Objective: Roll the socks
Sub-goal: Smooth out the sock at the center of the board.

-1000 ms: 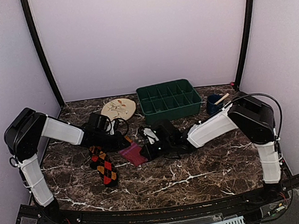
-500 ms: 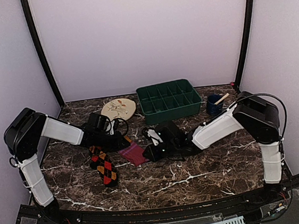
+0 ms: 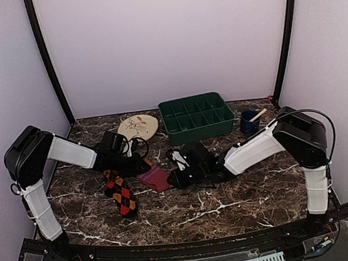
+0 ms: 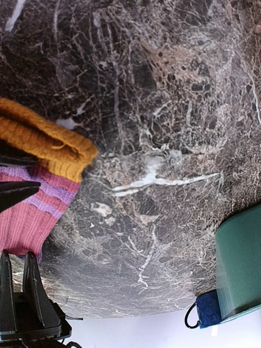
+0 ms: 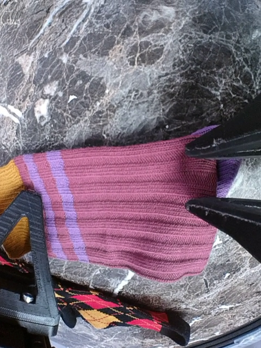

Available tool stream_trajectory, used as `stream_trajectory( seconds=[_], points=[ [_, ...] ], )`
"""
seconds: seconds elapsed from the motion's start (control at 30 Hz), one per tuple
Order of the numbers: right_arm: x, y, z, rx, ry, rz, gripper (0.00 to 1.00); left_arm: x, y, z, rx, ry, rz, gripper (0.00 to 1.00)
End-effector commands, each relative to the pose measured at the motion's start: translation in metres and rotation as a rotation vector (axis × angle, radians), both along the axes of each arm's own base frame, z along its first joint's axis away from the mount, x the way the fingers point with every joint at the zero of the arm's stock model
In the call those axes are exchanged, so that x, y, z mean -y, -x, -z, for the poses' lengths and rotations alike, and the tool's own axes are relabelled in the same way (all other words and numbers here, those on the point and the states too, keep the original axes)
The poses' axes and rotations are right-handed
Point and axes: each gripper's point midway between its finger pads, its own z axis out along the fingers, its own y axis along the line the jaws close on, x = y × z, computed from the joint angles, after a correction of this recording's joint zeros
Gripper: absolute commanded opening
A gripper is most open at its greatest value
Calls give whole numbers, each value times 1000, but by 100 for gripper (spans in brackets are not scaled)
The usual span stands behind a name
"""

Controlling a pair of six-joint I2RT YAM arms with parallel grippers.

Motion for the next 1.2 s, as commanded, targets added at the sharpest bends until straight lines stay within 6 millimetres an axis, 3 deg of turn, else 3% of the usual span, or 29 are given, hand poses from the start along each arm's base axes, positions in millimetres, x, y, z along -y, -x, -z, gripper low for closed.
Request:
stream_trajectory(
  seconds=[0.0,0.3,0.73,1.17],
  points=[
    [14,13,12,-21,91,12,24,-13,7,0,-17,-36,-22,13],
    [14,23,11,0,136,-7,26,-14,8,2,-22,-33,-22,12],
    [23,28,27,-25,279,-7,25,-15,8,4,-19,-42,-21,12],
    [28,50,43,-94,336,-23,24,-21,7,8,-15,-69,-21,12]
  ],
)
